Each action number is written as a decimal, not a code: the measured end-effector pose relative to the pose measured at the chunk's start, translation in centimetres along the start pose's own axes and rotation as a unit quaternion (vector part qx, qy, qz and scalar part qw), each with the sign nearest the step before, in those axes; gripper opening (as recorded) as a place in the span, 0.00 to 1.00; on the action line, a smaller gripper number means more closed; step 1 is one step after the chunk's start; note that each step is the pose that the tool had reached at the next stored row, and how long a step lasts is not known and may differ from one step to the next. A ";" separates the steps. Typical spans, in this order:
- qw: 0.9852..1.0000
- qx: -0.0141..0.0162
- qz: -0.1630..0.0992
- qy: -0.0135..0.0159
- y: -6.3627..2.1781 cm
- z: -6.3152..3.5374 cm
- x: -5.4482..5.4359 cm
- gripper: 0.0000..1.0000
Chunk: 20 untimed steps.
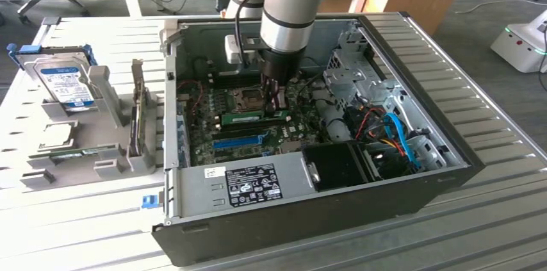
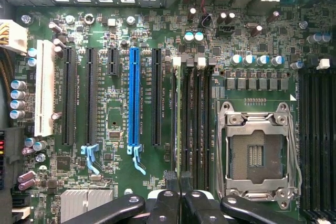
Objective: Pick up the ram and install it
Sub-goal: 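Insert the ram into the slot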
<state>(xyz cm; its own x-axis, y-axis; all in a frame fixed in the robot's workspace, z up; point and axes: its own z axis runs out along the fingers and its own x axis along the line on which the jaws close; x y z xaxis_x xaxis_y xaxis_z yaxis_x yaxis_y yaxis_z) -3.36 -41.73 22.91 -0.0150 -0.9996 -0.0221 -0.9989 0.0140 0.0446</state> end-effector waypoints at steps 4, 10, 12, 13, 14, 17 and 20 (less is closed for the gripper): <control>1.000 0.001 0.000 0.000 0.13 -0.01 0.0 0.12; 1.000 0.002 0.000 0.000 0.23 0.00 0.0 0.12; 1.000 0.002 0.000 0.000 0.21 0.00 0.0 0.12; 1.000 0.002 0.000 0.000 0.18 0.00 0.0 0.12; 1.000 0.002 0.000 0.000 0.18 -0.01 0.0 0.12; 1.000 0.002 0.000 0.000 0.17 0.00 0.0 0.12; 1.000 0.002 0.000 0.000 0.17 0.07 0.0 0.12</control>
<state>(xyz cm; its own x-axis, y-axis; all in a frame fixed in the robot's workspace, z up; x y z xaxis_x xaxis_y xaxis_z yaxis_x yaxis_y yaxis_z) -3.54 -41.74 22.85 -0.0149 -0.9996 -0.0228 -0.9991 0.0140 0.0408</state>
